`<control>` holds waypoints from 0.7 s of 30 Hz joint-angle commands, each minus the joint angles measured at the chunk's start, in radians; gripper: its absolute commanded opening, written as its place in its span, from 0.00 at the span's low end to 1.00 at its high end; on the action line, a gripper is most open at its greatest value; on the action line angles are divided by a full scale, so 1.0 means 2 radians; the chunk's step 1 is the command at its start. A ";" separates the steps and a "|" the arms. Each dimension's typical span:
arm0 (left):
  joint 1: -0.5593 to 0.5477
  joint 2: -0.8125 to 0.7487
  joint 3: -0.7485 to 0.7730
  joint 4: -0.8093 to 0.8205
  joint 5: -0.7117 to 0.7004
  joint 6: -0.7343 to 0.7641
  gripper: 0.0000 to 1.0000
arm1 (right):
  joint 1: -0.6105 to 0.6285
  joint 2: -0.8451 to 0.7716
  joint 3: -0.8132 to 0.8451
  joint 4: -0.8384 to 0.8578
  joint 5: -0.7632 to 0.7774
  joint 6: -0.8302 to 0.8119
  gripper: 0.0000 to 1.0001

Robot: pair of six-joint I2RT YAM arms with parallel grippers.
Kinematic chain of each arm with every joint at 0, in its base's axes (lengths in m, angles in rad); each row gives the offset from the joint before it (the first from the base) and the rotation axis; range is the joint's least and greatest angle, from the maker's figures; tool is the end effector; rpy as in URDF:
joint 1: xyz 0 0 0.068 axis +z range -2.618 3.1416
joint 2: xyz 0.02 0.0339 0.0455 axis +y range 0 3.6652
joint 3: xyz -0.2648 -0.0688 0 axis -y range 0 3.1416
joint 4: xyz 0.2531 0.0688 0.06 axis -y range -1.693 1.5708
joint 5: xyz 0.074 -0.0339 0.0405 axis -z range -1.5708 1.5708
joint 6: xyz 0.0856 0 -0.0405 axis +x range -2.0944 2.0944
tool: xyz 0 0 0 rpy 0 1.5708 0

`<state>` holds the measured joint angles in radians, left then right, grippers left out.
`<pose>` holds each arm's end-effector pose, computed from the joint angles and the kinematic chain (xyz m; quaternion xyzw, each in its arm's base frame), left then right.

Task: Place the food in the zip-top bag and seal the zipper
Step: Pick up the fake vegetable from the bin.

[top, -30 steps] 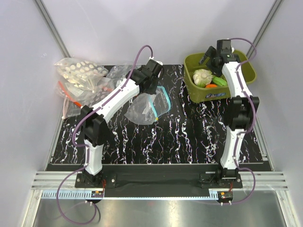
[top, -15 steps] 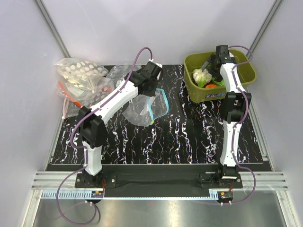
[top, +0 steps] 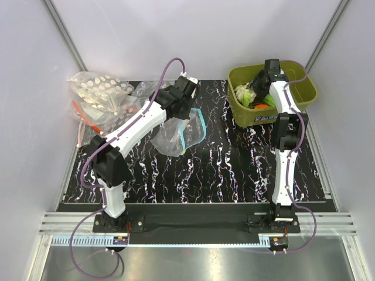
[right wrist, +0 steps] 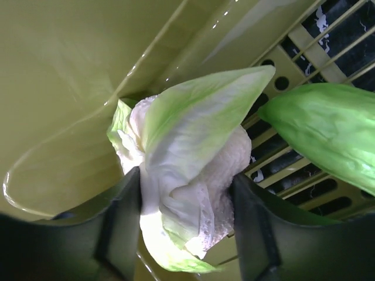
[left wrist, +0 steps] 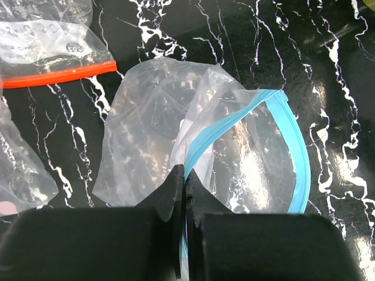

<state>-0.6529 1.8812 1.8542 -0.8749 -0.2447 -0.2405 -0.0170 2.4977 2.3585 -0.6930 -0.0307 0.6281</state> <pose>0.3723 -0.2587 0.2956 0.1527 0.9259 -0.0368 0.3436 0.5981 -0.0075 0.1788 0.2903 0.8861 0.1222 0.3399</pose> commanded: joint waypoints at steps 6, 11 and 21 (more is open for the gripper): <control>0.000 -0.016 0.022 0.003 -0.023 -0.002 0.00 | 0.000 -0.115 -0.073 0.056 0.013 -0.030 0.43; 0.000 -0.004 0.046 -0.010 -0.023 -0.004 0.00 | 0.000 -0.211 -0.119 0.067 0.012 -0.036 0.42; 0.000 0.007 0.061 -0.023 0.007 -0.038 0.00 | 0.005 -0.430 -0.322 0.102 -0.115 -0.023 0.37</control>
<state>-0.6529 1.8889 1.9213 -0.9249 -0.2497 -0.2890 -0.0196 1.7370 1.7927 -0.5480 -0.1234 0.5571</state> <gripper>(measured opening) 0.012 0.580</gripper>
